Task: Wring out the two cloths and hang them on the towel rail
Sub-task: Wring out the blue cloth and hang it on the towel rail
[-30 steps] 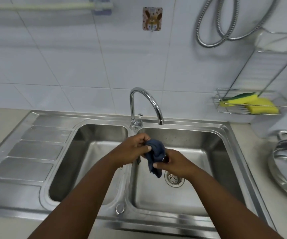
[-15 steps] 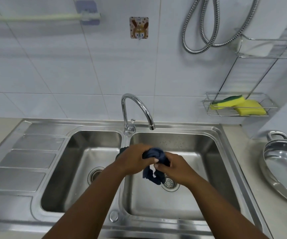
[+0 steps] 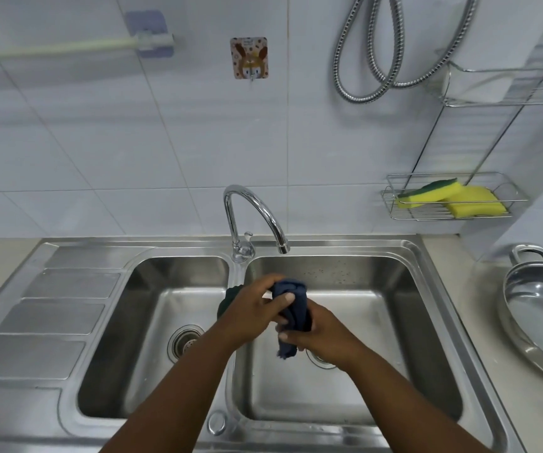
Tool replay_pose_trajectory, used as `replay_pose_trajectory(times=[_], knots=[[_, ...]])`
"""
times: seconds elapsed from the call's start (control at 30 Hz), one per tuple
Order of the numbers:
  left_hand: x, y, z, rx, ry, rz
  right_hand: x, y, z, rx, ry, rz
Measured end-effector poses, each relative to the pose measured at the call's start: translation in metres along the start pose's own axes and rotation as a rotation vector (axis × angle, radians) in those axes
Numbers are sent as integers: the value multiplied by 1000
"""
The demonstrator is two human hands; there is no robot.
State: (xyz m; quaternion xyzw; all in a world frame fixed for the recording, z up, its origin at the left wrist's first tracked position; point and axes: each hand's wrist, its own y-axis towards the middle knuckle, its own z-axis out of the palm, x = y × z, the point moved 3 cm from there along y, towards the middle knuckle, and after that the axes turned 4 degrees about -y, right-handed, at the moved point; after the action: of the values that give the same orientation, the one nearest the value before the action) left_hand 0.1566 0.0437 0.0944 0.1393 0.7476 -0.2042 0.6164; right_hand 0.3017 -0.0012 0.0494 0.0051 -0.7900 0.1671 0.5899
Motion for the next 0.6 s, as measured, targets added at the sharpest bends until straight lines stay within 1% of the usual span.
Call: replay_pose_trajectory(times=[0.07,0.17,0.2,0.23,0.27,0.33,0.4,0.43,0.5,0.57,0.6], knots=[[6,-1,-2,-31,-135,-60,-3,1,-3,-15,-38,18],[21,-6,-9,-122,-410,-176,-7,1,-18,-32,-142,66],[27,-8,-10,-147,-481,-214,-6,1,-23,-38,-138,83],[32,-10,-11,-159,-483,-244,-6,2,-29,-46,-111,95],[37,-12,-11,-157,-422,-272,-5,2,-33,-57,-79,104],[46,-14,-7,-118,-244,-316,-4,2,-39,-82,3,109],[51,-14,2,-54,-209,-351,-2,3,-42,-89,79,93],[52,-14,7,-15,-239,-369,-2,3,-42,-87,117,89],[50,-11,15,78,-379,-403,-1,4,-38,-74,227,92],[51,-10,23,215,-605,-464,-3,4,-31,-45,353,94],[50,-10,27,304,-663,-478,-5,3,-28,-42,396,91]])
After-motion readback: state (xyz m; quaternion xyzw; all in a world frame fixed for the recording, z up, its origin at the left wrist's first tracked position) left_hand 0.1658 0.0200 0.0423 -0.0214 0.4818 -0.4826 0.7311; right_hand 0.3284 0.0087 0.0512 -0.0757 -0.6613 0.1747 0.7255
